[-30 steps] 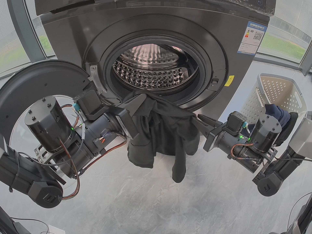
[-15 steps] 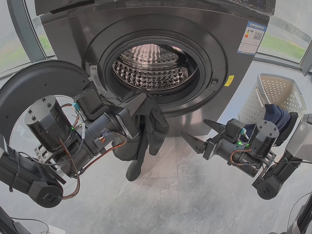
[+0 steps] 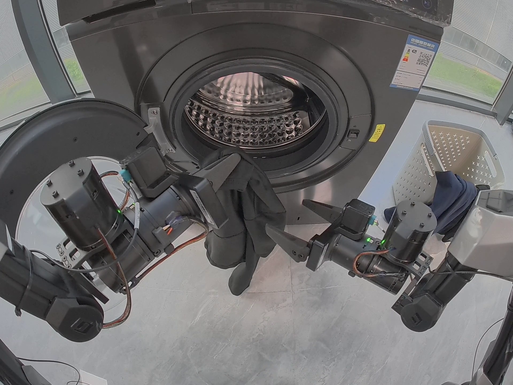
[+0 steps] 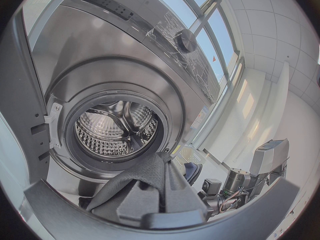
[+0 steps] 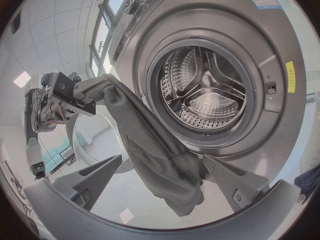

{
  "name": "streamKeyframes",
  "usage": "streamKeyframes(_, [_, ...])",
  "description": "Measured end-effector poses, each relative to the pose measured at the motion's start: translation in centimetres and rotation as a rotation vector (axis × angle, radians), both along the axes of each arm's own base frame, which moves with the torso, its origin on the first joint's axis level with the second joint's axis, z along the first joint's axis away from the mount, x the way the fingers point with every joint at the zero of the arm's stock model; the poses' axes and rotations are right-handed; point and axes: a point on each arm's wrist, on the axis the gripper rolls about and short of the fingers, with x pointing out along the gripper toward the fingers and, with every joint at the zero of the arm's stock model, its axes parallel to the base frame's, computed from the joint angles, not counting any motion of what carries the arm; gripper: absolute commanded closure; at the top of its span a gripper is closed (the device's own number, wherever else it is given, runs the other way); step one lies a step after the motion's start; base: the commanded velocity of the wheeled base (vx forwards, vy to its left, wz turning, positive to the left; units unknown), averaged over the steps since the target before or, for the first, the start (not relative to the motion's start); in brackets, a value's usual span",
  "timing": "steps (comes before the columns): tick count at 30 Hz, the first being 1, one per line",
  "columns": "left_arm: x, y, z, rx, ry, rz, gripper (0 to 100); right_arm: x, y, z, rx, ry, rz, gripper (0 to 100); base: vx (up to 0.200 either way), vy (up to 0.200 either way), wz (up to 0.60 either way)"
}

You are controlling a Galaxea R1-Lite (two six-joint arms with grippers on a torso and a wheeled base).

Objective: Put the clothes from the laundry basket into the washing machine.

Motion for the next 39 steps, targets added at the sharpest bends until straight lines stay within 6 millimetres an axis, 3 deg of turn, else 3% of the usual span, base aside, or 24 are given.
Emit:
streamKeyframes(12, [0.0, 0.0, 0.0, -0.001, 0.001, 0.004, 100, 2.6, 2.5, -0.3, 0.037, -0.049, 0.01, 0, 0.0, 0.0, 0.0])
streamKeyframes(13, [0.0, 0.0, 0.0, 0.0, 0.002, 0.004, 100, 2.8, 2.7, -0.4, 0.041, -0.053, 0.011, 100, 0.0, 0.0, 0.0])
streamKeyframes(20, [0.0, 0.0, 0.0, -0.002, 0.001, 0.007, 100, 3.1, 4.4, -0.8, 0.053, -0.064, 0.034, 100, 0.0, 0.0, 0.0])
streamKeyframes(26, [0.0, 0.1, 0.0, -0.003, 0.001, 0.01, 100, 3.0, 4.2, -0.7, 0.053, -0.064, 0.031, 100, 0.0, 0.0, 0.0])
streamKeyframes(31, [0.0, 0.1, 0.0, -0.003, 0.001, 0.012, 100, 2.6, 2.4, 0.7, 0.055, -0.071, -0.005, 100, 0.0, 0.0, 0.0])
streamKeyframes(37, [0.1, 0.2, 0.0, 0.0, 0.003, 0.015, 100, 2.1, -1.7, 3.2, 0.053, -0.102, -0.095, 100, 0.0, 0.0, 0.0])
streamKeyframes(39, [0.1, 0.2, 0.0, 0.0, 0.003, 0.015, 100, 1.9, -2.2, 3.9, 0.061, -0.115, -0.107, 100, 0.0, 0.0, 0.0])
